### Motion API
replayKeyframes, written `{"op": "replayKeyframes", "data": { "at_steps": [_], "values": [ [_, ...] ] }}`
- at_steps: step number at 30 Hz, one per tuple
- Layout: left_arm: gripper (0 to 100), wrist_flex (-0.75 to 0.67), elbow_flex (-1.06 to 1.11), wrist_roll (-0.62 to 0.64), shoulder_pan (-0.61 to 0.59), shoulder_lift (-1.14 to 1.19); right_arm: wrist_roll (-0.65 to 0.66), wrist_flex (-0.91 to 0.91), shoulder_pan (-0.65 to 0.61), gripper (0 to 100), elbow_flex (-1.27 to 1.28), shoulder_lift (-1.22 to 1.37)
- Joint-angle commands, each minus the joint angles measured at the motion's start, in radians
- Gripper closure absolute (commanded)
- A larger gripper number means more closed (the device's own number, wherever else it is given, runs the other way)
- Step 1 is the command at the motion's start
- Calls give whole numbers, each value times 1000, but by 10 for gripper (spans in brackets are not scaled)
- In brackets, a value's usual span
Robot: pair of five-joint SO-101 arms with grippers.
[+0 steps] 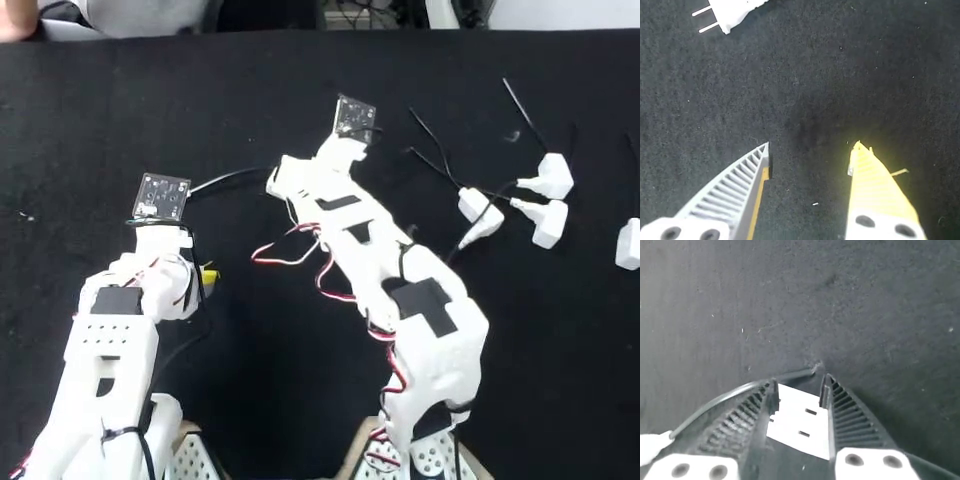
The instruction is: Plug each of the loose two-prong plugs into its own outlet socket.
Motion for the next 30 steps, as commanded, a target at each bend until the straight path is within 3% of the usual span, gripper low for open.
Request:
{"op": "replayKeyframes", "data": {
  "at_steps": [1,5,9,16,26,30],
  "values": [
    [741,3,-21,3,2,-18,-2,143,-44,843,-65,-10],
    [741,2,-21,3,1,-18,55,273,-57,843,-136,-12],
    [741,-2,-21,3,1,-18,175,282,-29,843,-176,-12],
    [741,-2,-22,3,1,-18,175,207,-17,844,-168,-2],
    [741,2,-22,3,1,-18,183,486,-149,844,-105,-81],
    [741,3,-19,3,1,-18,201,509,-181,844,-5,-162]
  ]
}}
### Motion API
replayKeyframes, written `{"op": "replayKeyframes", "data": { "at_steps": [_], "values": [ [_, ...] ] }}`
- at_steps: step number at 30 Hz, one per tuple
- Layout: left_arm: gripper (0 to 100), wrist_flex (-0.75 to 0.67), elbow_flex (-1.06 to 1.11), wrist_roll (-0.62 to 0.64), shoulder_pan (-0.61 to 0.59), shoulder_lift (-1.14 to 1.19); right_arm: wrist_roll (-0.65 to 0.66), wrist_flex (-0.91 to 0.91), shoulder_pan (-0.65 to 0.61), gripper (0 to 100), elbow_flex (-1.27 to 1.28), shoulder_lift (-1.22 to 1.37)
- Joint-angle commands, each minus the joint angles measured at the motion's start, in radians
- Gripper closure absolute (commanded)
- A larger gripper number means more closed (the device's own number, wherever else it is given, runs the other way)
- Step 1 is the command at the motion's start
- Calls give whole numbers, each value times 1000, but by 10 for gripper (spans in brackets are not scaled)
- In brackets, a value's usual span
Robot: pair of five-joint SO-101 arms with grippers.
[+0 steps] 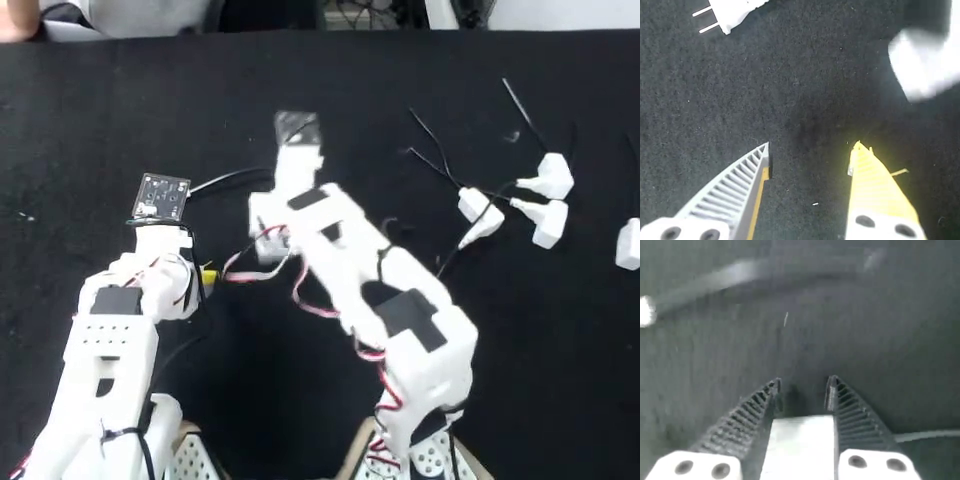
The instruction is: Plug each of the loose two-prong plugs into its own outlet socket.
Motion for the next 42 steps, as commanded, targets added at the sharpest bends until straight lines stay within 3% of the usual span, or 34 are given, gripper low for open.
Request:
{"op": "replayKeyframes", "data": {
  "at_steps": [1,12,21,24,28,31,34,42],
  "values": [
    [741,2,-18,3,1,-18,48,28,-31,844,88,-130],
    [741,-2,-16,9,1,-18,385,35,-60,844,570,-671],
    [741,-2,-18,9,1,-18,368,34,54,839,636,-1064],
    [741,-2,-18,9,2,-18,282,41,74,839,595,-1073],
    [741,-2,-13,9,1,-18,293,164,41,843,604,-1026],
    [741,2,-12,9,1,-18,453,302,55,841,608,-992],
    [741,3,-16,9,1,-18,666,324,101,843,636,-954],
    [741,5,-15,9,1,-18,694,209,97,841,573,-722]
  ]
}}
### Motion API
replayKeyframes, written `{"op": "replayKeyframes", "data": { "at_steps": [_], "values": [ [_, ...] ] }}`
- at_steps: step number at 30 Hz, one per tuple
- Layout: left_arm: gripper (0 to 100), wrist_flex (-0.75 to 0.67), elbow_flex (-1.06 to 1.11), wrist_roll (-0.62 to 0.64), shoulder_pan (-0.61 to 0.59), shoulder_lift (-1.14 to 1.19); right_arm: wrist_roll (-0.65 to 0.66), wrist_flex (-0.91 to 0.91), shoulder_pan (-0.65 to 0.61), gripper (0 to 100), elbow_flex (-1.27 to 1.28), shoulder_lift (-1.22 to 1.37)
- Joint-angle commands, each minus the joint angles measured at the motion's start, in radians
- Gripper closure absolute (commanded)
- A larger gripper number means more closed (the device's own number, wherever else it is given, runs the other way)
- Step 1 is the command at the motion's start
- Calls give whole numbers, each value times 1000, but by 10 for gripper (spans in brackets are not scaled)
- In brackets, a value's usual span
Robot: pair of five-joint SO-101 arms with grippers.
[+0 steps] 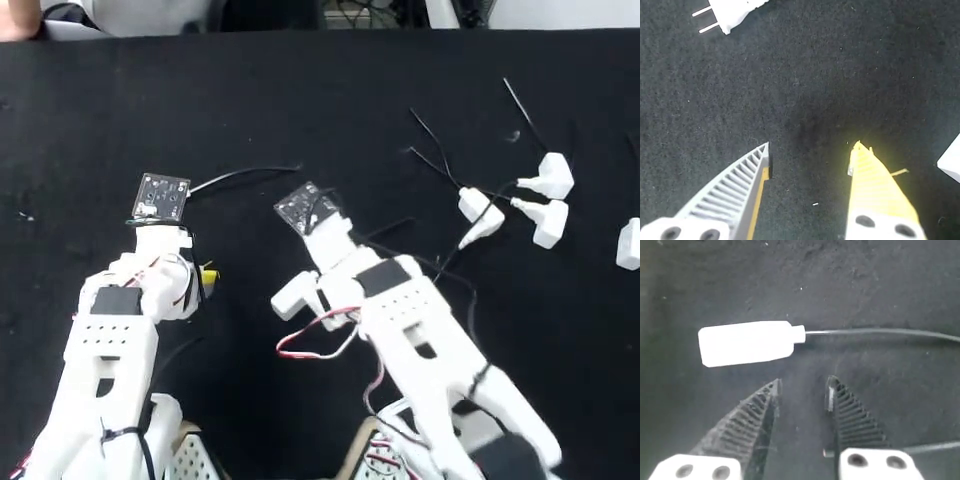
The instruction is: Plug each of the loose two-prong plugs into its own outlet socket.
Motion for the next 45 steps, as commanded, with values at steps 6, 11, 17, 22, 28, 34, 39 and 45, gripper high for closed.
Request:
{"op": "replayKeyframes", "data": {
  "at_steps": [6,11,17,22,28,34,39,45],
  "values": [
    [741,6,-12,8,2,-18,11,-103,-71,841,-174,251],
    [741,6,-12,6,2,-18,-58,-106,-109,840,-269,263],
    [741,2,-19,9,7,-18,-74,-48,-63,839,-300,232],
    [737,23,-101,5,59,-6,-66,127,106,839,-298,54],
    [734,147,-208,-81,292,41,-54,333,307,839,-292,-234],
    [686,130,-252,-89,414,141,40,400,459,839,-177,-375],
    [685,-14,-246,-106,390,241,77,345,499,839,-44,-423],
    [686,-126,-255,-210,394,376,75,339,502,839,-5,-450]
  ]
}}
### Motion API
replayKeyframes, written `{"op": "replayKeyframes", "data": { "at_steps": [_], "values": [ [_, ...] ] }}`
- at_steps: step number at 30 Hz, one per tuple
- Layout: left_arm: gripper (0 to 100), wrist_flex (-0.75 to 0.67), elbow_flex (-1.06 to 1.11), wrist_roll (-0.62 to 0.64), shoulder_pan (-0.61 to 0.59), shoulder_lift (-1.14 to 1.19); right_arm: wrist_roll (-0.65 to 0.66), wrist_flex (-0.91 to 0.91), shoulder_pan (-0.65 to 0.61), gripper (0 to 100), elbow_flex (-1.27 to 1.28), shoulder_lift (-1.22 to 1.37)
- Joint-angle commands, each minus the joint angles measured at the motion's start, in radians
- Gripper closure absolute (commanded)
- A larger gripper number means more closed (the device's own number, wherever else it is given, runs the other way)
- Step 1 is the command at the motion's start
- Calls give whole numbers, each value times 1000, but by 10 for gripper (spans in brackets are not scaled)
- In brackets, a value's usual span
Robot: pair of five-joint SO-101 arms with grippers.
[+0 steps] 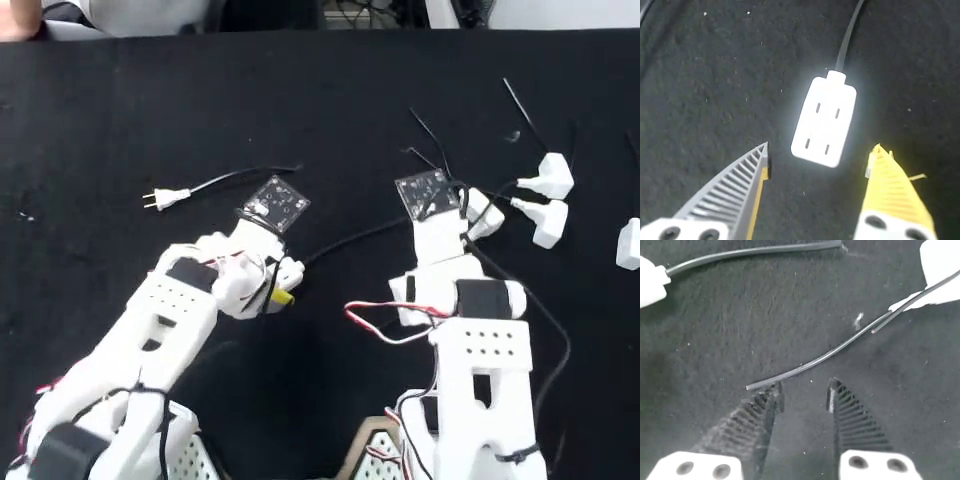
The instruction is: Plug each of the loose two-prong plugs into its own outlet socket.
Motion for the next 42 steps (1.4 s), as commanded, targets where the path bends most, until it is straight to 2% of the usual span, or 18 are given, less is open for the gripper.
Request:
{"op": "replayKeyframes", "data": {
  "at_steps": [1,11,20,23,27,29,31,33,37,40,42],
  "values": [
    [686,-61,-59,-66,4,55,8,-18,17,839,2,-33],
    [686,-173,-59,-97,38,158,3,-17,17,839,4,-36],
    [690,-175,-120,-97,58,238,3,-18,17,839,25,-36],
    [746,-180,-125,-97,56,293,3,-18,17,839,25,-36],
    [896,-172,-142,-92,61,333,2,-18,17,839,25,-36],
    [977,-172,-145,-44,64,334,2,-18,17,839,25,-36],
    [955,-172,-147,20,64,328,2,-18,17,839,25,-36],
    [974,-163,-137,63,64,293,2,-18,17,839,25,-36],
    [970,37,-147,163,56,129,2,-18,17,839,25,-36],
    [970,215,-134,301,19,-84,2,-18,17,839,25,-36],
    [970,276,-99,413,-42,-229,2,-18,17,839,25,-36]
  ]
}}
